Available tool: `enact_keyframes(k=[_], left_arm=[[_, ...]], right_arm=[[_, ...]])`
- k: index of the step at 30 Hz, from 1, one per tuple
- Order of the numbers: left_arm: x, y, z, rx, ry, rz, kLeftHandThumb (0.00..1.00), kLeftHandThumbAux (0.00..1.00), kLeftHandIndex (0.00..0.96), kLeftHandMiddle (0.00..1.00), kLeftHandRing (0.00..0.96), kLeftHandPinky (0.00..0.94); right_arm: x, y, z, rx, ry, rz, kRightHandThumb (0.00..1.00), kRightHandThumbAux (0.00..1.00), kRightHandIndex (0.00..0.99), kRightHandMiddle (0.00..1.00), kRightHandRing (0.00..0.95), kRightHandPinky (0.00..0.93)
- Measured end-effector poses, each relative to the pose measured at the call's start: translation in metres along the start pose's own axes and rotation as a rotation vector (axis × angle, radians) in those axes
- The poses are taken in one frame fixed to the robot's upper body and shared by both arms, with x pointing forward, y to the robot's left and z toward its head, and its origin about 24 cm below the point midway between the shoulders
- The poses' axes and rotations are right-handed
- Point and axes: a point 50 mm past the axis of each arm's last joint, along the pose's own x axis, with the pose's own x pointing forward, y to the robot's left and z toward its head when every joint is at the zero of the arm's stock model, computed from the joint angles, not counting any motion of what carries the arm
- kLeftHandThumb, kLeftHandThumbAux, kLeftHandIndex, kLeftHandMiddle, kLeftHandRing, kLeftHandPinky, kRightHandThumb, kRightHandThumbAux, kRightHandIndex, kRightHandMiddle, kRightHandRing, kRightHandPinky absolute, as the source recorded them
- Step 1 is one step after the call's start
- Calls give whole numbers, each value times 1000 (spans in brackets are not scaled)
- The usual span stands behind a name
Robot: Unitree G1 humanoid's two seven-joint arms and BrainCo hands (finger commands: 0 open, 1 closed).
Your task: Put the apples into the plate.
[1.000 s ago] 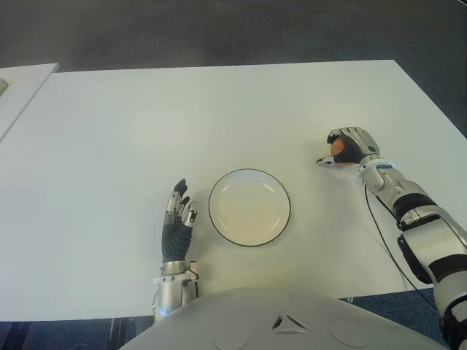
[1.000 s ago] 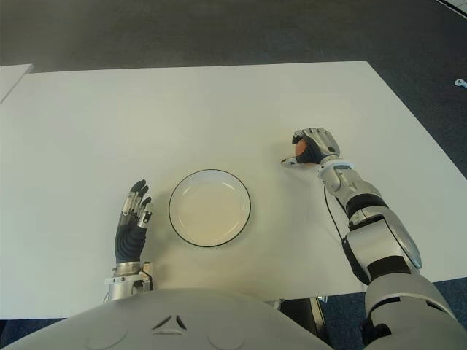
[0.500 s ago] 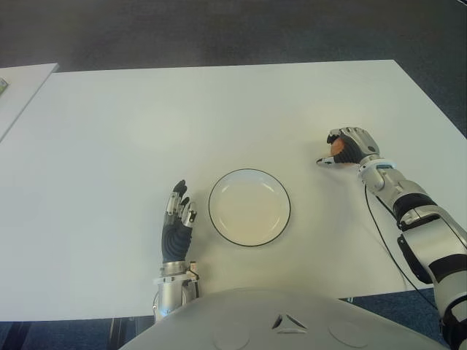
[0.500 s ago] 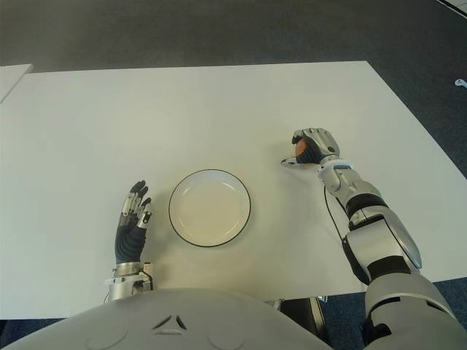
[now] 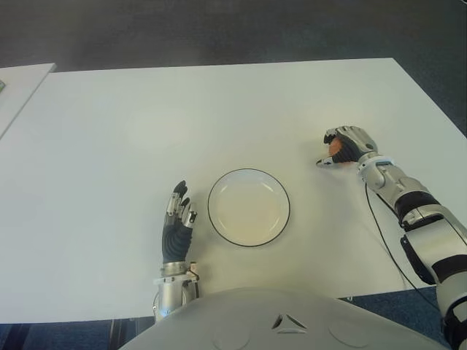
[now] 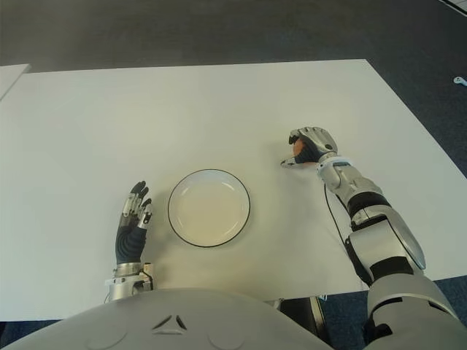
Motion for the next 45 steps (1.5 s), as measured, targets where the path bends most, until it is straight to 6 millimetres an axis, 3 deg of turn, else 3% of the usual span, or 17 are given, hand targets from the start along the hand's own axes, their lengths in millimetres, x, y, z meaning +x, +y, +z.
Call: enact_keyframes(k=[15,45], left_arm=[[0,1,-3,1,10,5,0,436,0,0,0,0],[-2,2,-4,2,12,10,0,440,0,0,0,0]], right_arm=[[6,-52,26,35,-192,-161,742,709,441,858,844,826],[-3,-67,45,36,-295,-181,741,709,441,864,846,832]])
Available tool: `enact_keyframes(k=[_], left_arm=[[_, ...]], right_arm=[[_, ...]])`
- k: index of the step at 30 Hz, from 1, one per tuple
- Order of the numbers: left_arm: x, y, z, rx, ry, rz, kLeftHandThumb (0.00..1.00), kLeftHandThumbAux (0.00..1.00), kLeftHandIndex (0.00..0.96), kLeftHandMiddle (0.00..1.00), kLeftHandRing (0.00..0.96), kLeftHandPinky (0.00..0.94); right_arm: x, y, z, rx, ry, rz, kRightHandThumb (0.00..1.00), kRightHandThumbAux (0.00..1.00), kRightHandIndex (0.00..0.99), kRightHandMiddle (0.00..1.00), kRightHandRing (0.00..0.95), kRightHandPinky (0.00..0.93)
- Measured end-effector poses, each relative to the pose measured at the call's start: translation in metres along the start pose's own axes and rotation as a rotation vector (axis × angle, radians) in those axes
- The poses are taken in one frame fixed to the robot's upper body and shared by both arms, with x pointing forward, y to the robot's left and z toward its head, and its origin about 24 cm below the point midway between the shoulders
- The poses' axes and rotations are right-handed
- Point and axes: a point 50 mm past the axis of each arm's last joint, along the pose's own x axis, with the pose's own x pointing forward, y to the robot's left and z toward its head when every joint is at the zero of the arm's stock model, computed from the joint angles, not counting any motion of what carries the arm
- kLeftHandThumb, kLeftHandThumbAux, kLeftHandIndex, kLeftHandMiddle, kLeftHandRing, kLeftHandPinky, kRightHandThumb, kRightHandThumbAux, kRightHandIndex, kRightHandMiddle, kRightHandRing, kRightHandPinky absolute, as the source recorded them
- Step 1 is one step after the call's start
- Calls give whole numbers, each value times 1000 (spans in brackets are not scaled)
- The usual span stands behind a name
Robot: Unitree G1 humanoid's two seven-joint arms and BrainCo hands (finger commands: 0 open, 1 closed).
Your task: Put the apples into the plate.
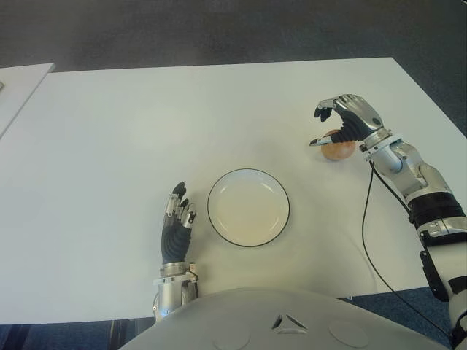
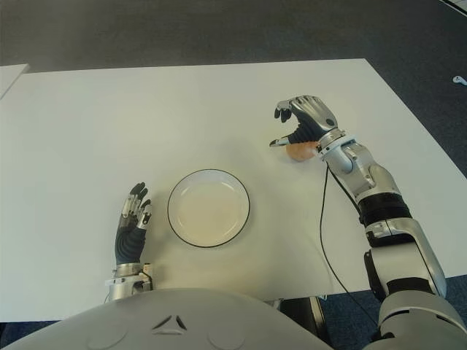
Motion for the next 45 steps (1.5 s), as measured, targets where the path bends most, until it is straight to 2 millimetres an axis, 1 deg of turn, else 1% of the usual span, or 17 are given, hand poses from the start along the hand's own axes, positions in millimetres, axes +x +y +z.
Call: enact_keyframes(k=[11,13,15,16,17,18,19,20,21,22,25,28,33,39,45], left_arm=[[0,1,0,-7,1,6,0,447,0,0,0,0],[0,1,0,-8,1,5,0,448,0,0,0,0],[0,1,0,-10,0,3,0,449,0,0,0,0],[0,1,0,-11,-1,2,0,450,0,0,0,0],[0,1,0,-12,-3,1,0,451,0,0,0,0],[0,1,0,-11,-4,1,0,451,0,0,0,0],[0,2,0,-11,-5,1,0,452,0,0,0,0],[0,2,0,-11,-8,0,0,453,0,0,0,0],[-1,2,0,-12,-10,0,0,454,0,0,0,0],[-1,2,0,-12,-11,-1,0,456,0,0,0,0],[-1,2,0,-13,-16,-4,0,459,0,0,0,0],[-1,4,0,-12,-18,0,0,458,0,0,0,0],[-1,6,0,-3,-17,7,0,453,0,0,0,0],[-1,7,0,4,-16,10,0,449,0,0,0,0],[-1,8,-1,5,-16,9,0,449,0,0,0,0]], right_arm=[[-2,2,-1,-4,5,8,740,709,441,865,849,834],[-2,2,-1,-3,11,5,737,709,441,855,838,819],[-2,3,-3,-2,21,7,731,708,442,812,784,753],[-2,4,-3,-4,27,12,711,712,430,601,554,522],[-2,5,-4,-12,33,28,704,713,426,525,471,439],[-2,6,-5,-21,39,44,566,639,360,392,329,293],[-2,8,-6,-32,46,67,516,612,337,345,279,241],[-3,10,-8,-51,51,96,420,549,269,251,185,154],[-3,12,-8,-71,54,129,358,508,225,191,125,98],[-4,14,-9,-85,55,153,297,446,168,125,80,63],[-5,18,-12,-140,65,260,215,348,80,41,26,20],[-6,20,-15,-166,85,342,181,291,30,13,8,6],[-3,16,-16,-184,98,397,173,206,4,2,1,0],[-4,15,-17,-206,100,438,176,165,0,0,0,0],[-3,16,-20,-227,104,452,189,160,0,0,0,0]])
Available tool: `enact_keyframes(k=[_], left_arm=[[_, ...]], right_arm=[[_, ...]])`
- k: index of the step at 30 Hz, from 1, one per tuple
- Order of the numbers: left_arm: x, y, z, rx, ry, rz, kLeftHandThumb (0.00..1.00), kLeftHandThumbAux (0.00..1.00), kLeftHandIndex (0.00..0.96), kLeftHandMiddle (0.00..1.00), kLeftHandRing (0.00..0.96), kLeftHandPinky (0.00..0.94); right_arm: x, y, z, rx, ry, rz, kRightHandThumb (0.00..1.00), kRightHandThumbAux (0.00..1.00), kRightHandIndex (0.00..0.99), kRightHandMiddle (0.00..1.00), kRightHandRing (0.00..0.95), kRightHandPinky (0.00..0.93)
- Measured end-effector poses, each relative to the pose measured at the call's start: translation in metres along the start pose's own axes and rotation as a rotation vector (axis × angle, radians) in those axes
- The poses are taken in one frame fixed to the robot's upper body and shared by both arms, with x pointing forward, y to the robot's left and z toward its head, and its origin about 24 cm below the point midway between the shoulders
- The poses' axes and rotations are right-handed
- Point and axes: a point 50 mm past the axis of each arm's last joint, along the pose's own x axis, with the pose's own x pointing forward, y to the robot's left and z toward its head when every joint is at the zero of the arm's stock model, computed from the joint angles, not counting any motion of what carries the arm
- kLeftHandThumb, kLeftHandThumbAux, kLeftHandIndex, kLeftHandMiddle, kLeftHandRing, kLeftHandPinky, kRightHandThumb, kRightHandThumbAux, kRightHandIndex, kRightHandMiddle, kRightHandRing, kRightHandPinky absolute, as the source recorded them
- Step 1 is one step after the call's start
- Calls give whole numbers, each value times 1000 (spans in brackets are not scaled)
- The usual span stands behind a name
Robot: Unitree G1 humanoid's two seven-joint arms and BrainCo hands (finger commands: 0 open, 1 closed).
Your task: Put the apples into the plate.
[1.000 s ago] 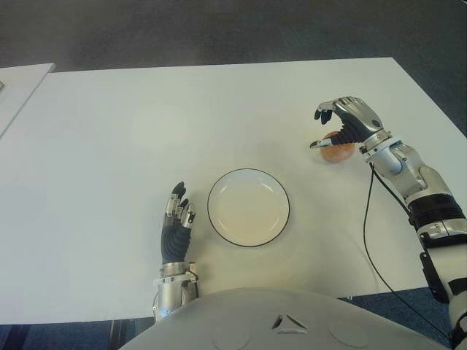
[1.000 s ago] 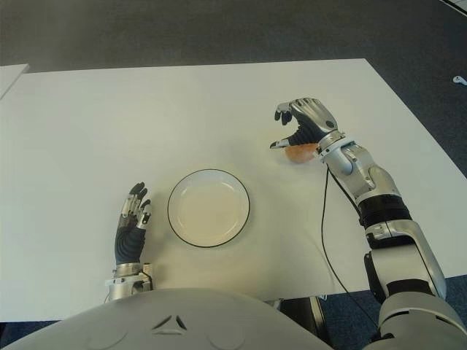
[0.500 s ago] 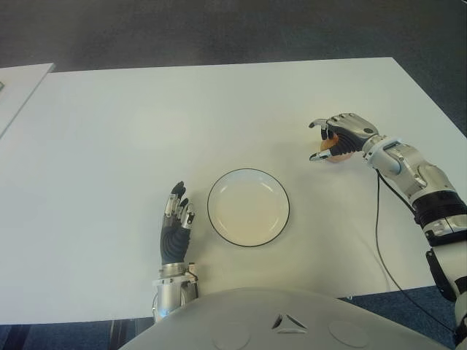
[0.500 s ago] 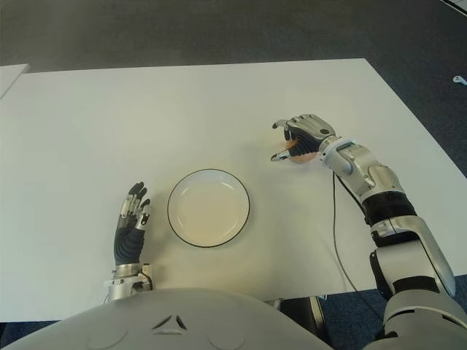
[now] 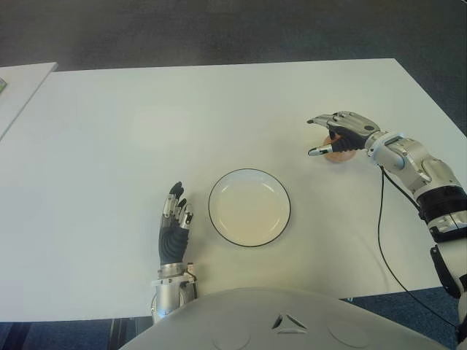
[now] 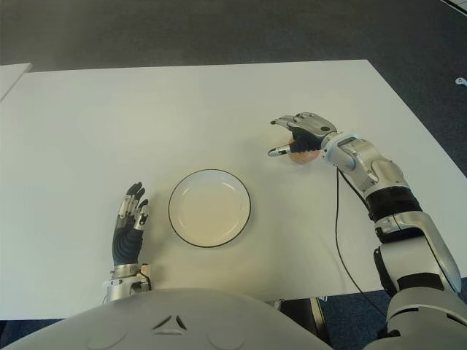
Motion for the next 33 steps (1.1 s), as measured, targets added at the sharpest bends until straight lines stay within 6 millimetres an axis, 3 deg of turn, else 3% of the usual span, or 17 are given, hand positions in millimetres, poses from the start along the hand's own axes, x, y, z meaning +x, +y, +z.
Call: enact_keyframes(k=[12,23,33], left_arm=[[0,2,0,-1,-10,1,0,456,0,0,0,0],[-1,3,0,2,-22,-16,0,454,0,0,0,0],[-1,3,0,7,-22,-29,0,453,0,0,0,0]], right_arm=[[2,4,-12,-11,53,52,203,169,0,0,0,0],[-1,20,-21,1,97,131,205,178,0,0,0,0],[0,19,-25,7,109,133,202,185,0,0,0,0]])
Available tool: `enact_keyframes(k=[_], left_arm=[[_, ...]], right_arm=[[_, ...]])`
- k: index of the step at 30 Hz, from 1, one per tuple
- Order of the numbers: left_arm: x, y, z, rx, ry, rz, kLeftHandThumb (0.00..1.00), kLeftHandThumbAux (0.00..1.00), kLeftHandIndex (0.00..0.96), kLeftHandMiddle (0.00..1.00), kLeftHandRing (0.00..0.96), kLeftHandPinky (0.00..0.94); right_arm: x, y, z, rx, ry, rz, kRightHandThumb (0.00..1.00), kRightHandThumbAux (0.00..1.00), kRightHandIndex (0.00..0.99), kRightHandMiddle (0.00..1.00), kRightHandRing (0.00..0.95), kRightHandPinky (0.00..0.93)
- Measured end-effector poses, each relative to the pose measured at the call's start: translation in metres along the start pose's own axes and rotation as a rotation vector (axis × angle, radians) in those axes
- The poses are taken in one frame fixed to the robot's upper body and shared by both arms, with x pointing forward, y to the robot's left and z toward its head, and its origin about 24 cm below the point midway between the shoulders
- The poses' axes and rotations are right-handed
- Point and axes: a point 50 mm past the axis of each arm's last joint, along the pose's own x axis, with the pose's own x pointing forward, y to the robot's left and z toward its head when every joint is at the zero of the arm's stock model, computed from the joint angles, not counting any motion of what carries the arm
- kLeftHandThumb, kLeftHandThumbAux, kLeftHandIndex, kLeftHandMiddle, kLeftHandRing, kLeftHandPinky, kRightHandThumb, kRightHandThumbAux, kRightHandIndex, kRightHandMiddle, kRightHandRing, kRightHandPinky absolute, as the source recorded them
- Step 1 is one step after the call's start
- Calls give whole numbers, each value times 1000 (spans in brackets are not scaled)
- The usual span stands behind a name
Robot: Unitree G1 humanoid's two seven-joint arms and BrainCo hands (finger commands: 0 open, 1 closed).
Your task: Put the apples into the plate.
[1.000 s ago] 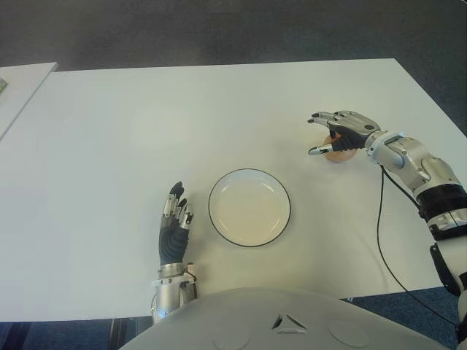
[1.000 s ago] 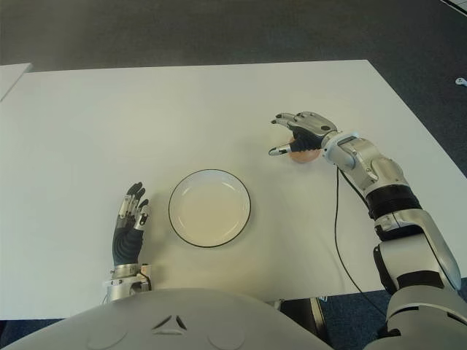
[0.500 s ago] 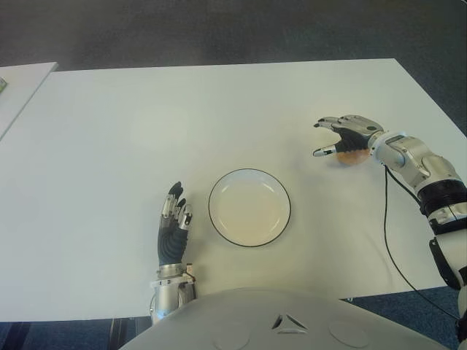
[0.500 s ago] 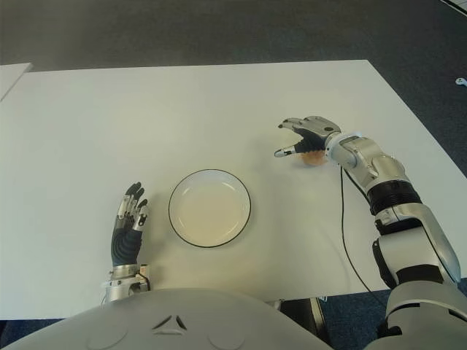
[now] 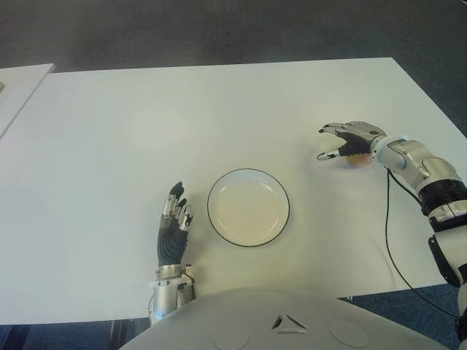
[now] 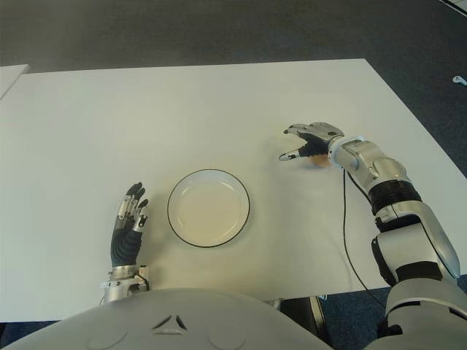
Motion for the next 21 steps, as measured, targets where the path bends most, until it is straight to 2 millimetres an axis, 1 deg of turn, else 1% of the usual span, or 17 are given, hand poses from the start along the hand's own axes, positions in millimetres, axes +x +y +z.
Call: enact_keyframes(k=[13,21], left_arm=[[5,3,-1,7,-12,10,0,462,0,0,0,0],[6,3,-3,10,-17,11,0,465,0,0,0,0]], right_arm=[[3,0,1,29,1,-2,191,180,0,0,0,0],[5,-4,1,41,-14,-11,184,190,0,0,0,0]])
